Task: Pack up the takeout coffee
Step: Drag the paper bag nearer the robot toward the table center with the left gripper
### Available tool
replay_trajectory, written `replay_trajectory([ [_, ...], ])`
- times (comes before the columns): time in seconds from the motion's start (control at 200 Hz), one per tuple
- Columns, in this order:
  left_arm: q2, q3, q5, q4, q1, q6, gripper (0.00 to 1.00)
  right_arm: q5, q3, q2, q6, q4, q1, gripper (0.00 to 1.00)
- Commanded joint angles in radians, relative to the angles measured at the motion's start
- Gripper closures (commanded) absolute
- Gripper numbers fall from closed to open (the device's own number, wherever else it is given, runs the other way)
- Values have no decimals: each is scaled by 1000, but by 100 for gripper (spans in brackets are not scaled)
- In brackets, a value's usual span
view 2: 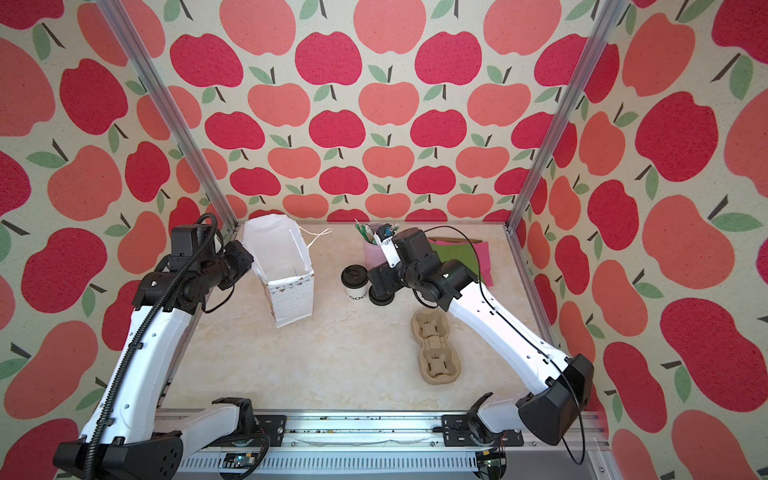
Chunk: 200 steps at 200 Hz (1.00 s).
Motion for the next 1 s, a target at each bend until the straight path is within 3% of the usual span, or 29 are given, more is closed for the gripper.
replay_trajectory([
  [0.0,-65,-43,6,-13,-28,-104,100,-12,-7,-38,21,22,-8,4],
  [0.49,-251,-257,-111,-1,-260,-400,100,-2,-16,-44,23,22,-7,4],
  [0.6,-255,-244,-135,-2,-275,-391,91,-7,-11,-38,24,21,-8,4],
  [0.74,-251,-212,-144,-8,-275,-362,69,-4,-6,-33,24,15,-9,4],
  [0.995,-256,-123,-162,-5,-271,-256,54,-2,-3,-27,23,13,-9,4],
])
